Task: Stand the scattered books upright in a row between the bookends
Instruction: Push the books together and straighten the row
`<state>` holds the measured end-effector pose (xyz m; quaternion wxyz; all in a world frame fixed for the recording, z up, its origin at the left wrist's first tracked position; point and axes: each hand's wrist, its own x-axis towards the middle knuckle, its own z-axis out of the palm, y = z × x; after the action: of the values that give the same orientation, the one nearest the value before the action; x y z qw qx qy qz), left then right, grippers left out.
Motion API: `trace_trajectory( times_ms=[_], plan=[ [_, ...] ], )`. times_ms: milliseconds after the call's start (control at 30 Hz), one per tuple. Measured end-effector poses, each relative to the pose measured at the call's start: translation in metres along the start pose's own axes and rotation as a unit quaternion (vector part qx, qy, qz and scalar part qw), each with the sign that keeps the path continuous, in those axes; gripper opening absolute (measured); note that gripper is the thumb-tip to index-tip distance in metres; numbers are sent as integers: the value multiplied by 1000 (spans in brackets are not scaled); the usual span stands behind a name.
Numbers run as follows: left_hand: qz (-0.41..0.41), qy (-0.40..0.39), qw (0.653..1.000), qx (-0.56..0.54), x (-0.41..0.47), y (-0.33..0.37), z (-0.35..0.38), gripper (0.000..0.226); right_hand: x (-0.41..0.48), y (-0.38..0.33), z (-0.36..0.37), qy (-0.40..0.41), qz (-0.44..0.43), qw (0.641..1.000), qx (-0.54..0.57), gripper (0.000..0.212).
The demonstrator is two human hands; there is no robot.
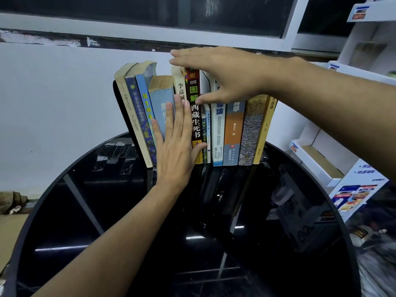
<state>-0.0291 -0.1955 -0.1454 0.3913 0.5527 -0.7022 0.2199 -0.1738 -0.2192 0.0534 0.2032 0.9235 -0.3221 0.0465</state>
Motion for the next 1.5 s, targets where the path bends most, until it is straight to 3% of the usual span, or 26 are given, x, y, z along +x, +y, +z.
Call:
trace_trajectory(
  times_ms=[333, 567, 1500],
  plan=[
    [-6, -7, 999, -36, -1, 7, -4, 99, -12, 6, -8, -22, 33, 998, 38, 97],
    [2, -9, 999, -38, 0, 20, 1, 94, -27, 19, -9, -34, 68, 995, 60, 91],
    [-13, 1, 1000, 3, 2, 23, 9, 95, -24, 18, 2, 34, 72, 994, 79, 80]
  ],
)
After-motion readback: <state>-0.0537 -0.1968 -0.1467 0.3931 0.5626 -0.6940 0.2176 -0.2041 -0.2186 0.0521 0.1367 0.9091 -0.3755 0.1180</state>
